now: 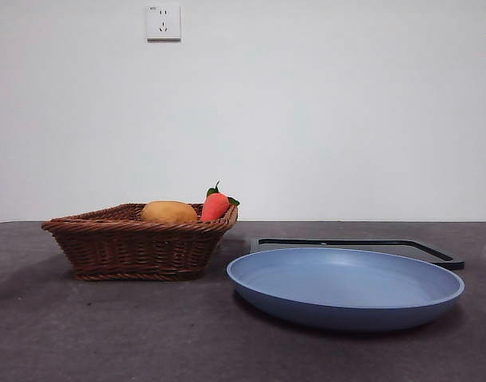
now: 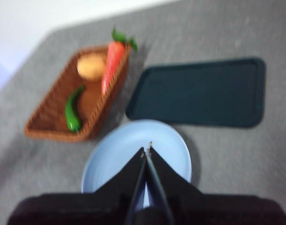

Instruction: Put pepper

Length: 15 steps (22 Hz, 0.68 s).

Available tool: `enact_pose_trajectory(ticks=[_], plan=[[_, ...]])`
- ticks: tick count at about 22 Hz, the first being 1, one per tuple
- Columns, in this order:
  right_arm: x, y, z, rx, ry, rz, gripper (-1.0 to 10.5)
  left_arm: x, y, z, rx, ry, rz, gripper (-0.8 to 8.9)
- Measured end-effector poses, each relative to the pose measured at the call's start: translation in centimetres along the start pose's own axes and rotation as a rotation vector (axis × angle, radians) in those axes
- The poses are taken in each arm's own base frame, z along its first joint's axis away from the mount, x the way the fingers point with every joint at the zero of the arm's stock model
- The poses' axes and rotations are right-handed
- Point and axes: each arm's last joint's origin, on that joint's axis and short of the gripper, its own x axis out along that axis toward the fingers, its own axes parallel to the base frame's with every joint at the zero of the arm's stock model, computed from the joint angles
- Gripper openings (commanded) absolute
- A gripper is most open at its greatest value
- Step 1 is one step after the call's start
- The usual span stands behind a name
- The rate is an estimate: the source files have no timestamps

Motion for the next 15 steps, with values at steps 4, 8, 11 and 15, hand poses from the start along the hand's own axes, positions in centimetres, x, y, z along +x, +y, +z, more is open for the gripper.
enact_pose_trajectory(ticks=[4,8,11,15], plan=[[-0.3,0.4,1.0,-0.053,0.149,-0.008,0.0,0.0,-0.4,1.4,0.035,0.085,-0.055,0.06],[-0.2,0.3,0.9,-0.091,0.221,-0.007,0.2,-0.3,-0.8,2.4,0.067,0.09,-0.065,0.26],[-0.2,0.3,0.9,-0.098,0.22,-0.007,2.0,-0.3,-0.8,2.5,0.068,0.088,-0.065,2.8],[0.1,0.2,0.9,-0.09,0.233,-0.008,3.0,-0.3,-0.8,2.5,0.069,0.088,-0.065,3.49]])
